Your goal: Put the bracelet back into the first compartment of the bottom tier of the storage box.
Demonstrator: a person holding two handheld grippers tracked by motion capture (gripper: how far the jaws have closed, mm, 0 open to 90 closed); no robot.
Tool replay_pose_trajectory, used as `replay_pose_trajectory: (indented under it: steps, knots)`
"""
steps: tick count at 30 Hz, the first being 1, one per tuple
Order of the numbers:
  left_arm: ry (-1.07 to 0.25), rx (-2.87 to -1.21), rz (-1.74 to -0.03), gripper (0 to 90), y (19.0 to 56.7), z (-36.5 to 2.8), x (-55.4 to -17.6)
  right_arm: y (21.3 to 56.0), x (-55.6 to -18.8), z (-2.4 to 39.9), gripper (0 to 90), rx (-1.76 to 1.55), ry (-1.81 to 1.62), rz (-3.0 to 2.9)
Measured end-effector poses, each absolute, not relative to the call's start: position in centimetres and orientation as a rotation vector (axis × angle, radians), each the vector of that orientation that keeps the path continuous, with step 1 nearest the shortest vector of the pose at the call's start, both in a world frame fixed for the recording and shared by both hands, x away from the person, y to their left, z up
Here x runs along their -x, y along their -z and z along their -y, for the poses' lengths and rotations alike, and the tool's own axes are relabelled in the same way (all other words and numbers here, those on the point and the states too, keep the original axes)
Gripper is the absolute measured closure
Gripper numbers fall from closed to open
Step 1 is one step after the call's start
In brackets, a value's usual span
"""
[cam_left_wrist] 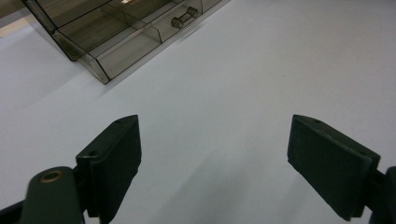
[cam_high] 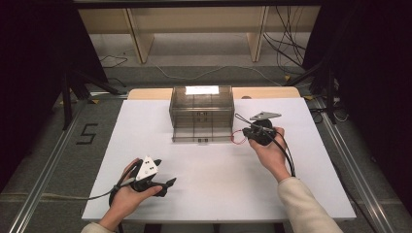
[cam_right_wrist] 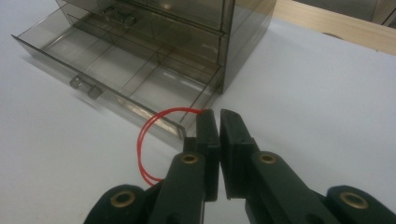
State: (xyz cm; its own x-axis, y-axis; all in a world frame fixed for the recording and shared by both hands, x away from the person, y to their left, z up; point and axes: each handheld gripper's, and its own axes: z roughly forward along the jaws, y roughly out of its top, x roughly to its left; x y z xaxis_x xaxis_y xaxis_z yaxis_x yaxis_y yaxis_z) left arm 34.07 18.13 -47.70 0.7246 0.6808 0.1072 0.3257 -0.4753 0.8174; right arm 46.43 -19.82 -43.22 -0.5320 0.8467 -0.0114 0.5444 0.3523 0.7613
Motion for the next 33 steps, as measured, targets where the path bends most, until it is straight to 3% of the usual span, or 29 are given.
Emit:
replay_pose_trajectory:
  steps: [33]
  knots:
    - [-0.542, -2.091, -0.752, 17.4, 47.7, -18.0, -34.0, 43.0, -46.8, 17.6, 87.2, -1.189, -1.036, -2.227]
